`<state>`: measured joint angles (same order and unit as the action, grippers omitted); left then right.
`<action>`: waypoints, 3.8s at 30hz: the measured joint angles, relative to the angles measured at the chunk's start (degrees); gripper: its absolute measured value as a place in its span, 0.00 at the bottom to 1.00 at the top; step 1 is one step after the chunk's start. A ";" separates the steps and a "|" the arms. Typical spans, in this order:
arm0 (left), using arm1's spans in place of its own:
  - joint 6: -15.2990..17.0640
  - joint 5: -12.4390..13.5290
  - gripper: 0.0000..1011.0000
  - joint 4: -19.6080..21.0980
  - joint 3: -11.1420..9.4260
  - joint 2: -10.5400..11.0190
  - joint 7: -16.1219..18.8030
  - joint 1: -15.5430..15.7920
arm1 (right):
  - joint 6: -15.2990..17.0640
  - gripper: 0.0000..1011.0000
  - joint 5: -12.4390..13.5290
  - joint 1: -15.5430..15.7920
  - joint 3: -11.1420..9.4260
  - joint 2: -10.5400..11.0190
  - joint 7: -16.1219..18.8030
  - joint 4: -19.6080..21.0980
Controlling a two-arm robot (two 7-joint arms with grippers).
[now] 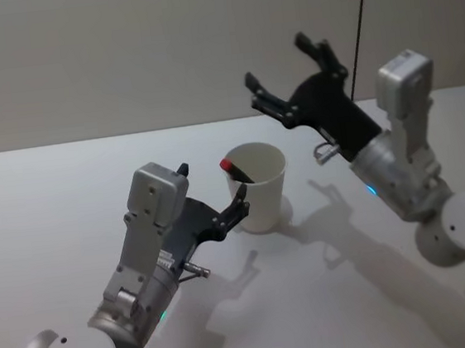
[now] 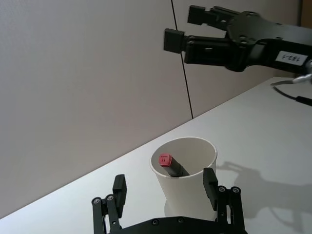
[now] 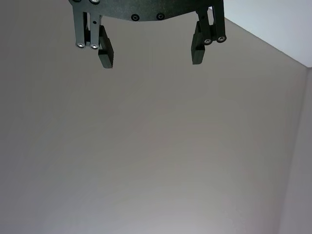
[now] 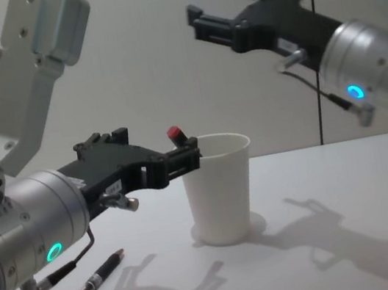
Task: Place the pen into the pen holder.
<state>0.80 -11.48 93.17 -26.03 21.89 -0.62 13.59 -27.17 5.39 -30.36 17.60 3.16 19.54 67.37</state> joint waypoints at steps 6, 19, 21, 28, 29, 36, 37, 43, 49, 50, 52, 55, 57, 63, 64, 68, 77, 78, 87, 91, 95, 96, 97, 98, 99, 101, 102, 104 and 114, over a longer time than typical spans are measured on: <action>0.00 0.00 0.99 0.00 0.00 0.00 0.00 0.00 | 4.41 0.99 -1.31 5.29 -0.14 2.03 -6.33 7.89; 0.00 0.00 0.99 0.00 0.00 0.00 0.00 0.00 | 12.62 0.99 -1.47 16.50 -0.60 6.64 -16.90 22.04; 0.00 0.00 0.99 0.00 0.00 0.00 0.00 0.00 | 13.59 0.99 -1.28 18.13 -0.69 7.31 -18.18 23.79; 0.00 0.00 0.99 0.00 0.00 0.00 0.00 0.00 | 15.87 0.99 -0.76 21.92 -0.91 8.88 -21.36 27.85; 0.00 0.00 0.99 0.00 0.00 0.00 0.00 0.00 | 16.03 0.99 -0.72 22.24 -0.93 9.01 -21.57 28.19; 0.00 0.00 0.99 0.00 0.00 0.00 0.00 0.00 | 17.29 0.99 -0.46 24.38 -1.04 9.88 -23.33 30.49; 0.00 0.00 0.99 0.00 0.00 0.00 0.00 0.00 | 17.47 0.99 -0.43 24.70 -1.07 10.02 -23.58 30.83; 0.00 0.00 0.99 0.00 0.02 0.00 0.00 0.00 | 17.98 0.99 -0.31 25.60 -1.10 10.39 -24.29 31.77; 0.92 -0.01 0.99 0.14 0.30 0.26 -0.30 -0.01 | 18.26 0.99 -0.25 26.11 -1.14 10.60 -24.69 32.31; 1.12 -0.02 0.99 0.20 0.36 0.33 -0.36 -0.01 | 18.32 0.99 -0.24 26.21 -1.15 10.64 -24.78 32.43; 1.91 -0.12 0.99 0.42 0.64 0.60 -0.64 -0.01 | 18.37 0.99 -0.23 26.29 -1.16 10.68 -24.85 32.52; 3.22 -0.43 0.99 0.73 1.09 1.04 -0.97 -0.01 | 18.43 0.99 -0.22 26.45 -1.17 10.74 -24.96 32.69; 3.99 -0.65 0.99 0.86 1.32 1.26 -1.14 0.00 | 18.50 0.99 -0.20 26.55 -1.18 10.77 -25.04 32.79; 7.35 -1.69 0.99 1.39 2.46 2.31 -1.50 0.03 | 18.62 0.99 -0.17 26.72 -1.18 10.84 -25.18 32.96; 7.82 -1.85 0.99 1.45 2.60 2.44 -1.52 0.04 | 18.63 0.99 -0.17 26.73 -1.18 10.85 -25.19 32.98; 10.63 -2.89 0.99 1.78 3.61 3.37 -1.75 0.06 | 18.67 0.99 -0.16 26.81 -1.17 10.87 -25.25 33.07; 16.38 -6.19 0.99 2.50 5.71 5.38 -3.16 -0.02 | 18.73 0.99 -0.16 26.89 -1.17 10.91 -25.31 33.16; 16.83 -6.49 0.99 2.55 5.87 5.56 -3.37 -0.04 | 18.74 0.99 -0.16 26.89 -1.17 10.91 -25.31 33.16; 21.09 -10.13 0.99 3.11 7.79 8.08 -7.93 -0.40 | 18.76 0.99 -0.16 26.93 -1.17 10.94 -25.37 33.22; 22.45 -11.02 0.99 3.25 8.46 9.14 -10.09 -0.51 | 18.76 0.99 -0.16 26.96 -1.17 10.94 -25.38 33.24; 24.11 -11.56 0.99 3.36 8.93 10.19 -12.69 -0.63 | 18.76 0.99 -0.16 26.98 -1.17 10.94 -25.38 33.24; 24.28 -11.58 0.99 3.37 8.96 10.26 -12.98 -0.64 | 18.76 0.99 -0.16 26.98 -1.17 10.94 -25.38 33.25; 24.56 -11.60 0.99 3.37 9.02 10.41 -13.41 -0.65 | 18.76 0.99 -0.16 26.98 -1.17 10.94 -25.38 33.24; 25.03 -11.60 0.99 3.37 9.08 10.68 -14.10 -0.67 | 18.76 0.99 -0.16 26.98 -1.17 10.94 -25.38 33.24; 25.23 -11.60 0.99 3.37 9.09 10.78 -14.39 -0.68 | 18.76 0.99 -0.16 26.98 -1.17 10.94 -25.38 33.25; 25.61 -11.59 0.99 3.35 9.10 10.94 -14.94 -0.70 | 18.76 0.99 -0.16 26.98 -1.17 10.94 -25.38 33.24; 25.95 -11.51 0.99 3.28 9.10 11.11 -15.46 -0.72 | 18.76 0.99 -0.16 26.98 -1.17 10.94 -25.38 33.24; 26.30 -11.37 0.99 3.18 9.10 11.23 -16.00 -0.74 | 18.76 0.99 -0.16 26.98 -1.17 10.94 -25.38 33.25; 28.21 -10.60 0.99 2.41 8.77 11.58 -18.23 -0.88 | 18.76 0.99 -0.16 26.98 -1.17 10.94 -25.38 33.24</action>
<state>29.00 -22.08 95.58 -17.25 33.47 -18.85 12.71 -8.42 5.23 -3.38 16.43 14.11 -5.84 100.61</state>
